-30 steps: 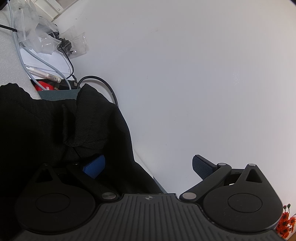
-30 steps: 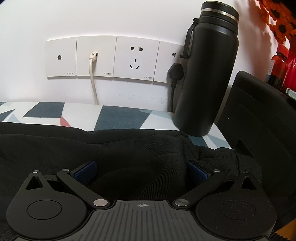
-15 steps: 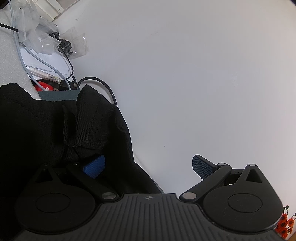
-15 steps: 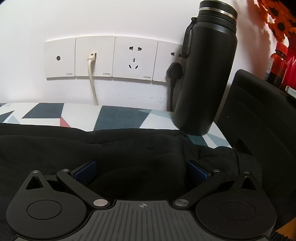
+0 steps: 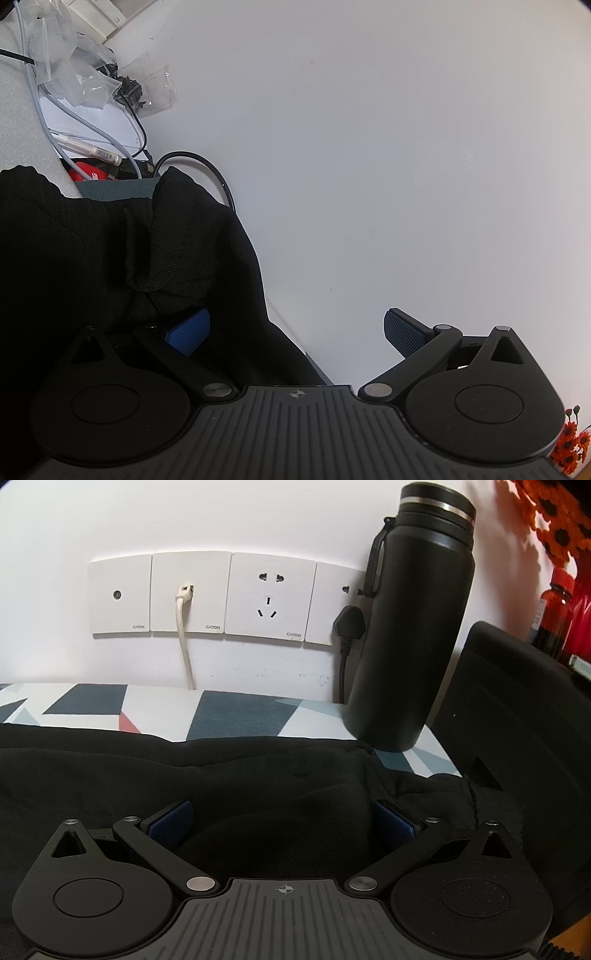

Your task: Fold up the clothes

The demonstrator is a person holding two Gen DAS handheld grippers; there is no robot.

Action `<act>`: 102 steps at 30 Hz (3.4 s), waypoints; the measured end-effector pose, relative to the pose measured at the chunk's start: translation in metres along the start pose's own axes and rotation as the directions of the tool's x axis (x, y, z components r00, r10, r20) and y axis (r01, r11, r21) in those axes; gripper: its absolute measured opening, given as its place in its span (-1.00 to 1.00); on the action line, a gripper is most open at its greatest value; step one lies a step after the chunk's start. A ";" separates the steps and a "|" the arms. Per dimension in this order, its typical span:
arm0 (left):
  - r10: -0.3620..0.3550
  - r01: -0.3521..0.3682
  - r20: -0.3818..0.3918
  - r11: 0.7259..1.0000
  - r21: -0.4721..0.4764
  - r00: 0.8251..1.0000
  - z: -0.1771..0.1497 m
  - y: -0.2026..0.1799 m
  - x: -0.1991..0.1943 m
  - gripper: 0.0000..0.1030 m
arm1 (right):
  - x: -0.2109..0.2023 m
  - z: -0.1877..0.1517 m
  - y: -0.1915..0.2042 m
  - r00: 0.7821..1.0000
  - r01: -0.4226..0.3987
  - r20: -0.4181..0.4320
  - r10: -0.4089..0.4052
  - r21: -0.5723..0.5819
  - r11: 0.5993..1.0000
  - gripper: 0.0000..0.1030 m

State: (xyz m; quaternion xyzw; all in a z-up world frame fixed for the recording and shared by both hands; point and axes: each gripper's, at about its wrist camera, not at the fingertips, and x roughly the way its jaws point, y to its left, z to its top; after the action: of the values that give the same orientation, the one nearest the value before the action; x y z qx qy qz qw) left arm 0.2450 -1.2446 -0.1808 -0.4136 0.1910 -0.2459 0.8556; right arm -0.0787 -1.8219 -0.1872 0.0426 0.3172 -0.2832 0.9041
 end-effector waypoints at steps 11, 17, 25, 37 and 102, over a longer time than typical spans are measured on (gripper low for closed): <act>0.005 -0.005 -0.005 1.000 0.000 1.000 0.000 -0.001 0.002 0.99 | 0.007 0.002 -0.009 0.998 -0.036 -0.048 0.038 0.052 0.998 0.99; 0.015 -0.015 -0.022 1.000 0.014 1.000 0.001 -0.003 0.005 0.99 | -0.028 0.008 -0.009 0.996 -0.061 -0.056 0.065 0.065 0.996 0.99; 0.058 -0.049 -0.127 0.996 0.070 0.990 0.007 -0.015 0.003 0.99 | -0.114 -0.002 -0.006 0.976 -0.216 0.015 0.216 0.119 0.969 0.99; 0.227 -0.056 -0.290 0.866 0.498 0.930 0.047 -0.076 -0.096 0.99 | -0.174 -0.057 0.029 0.934 -0.350 -0.002 0.356 0.174 0.920 0.99; 0.129 -0.051 -0.189 0.928 0.368 0.974 0.083 0.012 -0.157 -0.94 | -0.215 -0.092 0.130 0.978 -0.201 0.083 0.193 0.106 0.974 0.36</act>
State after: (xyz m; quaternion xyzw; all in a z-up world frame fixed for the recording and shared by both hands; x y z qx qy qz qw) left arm 0.1658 -1.0965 -0.1231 -0.2120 0.2506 -0.2792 0.9024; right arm -0.1964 -1.5857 -0.1452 0.1153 0.2620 -0.2111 0.9346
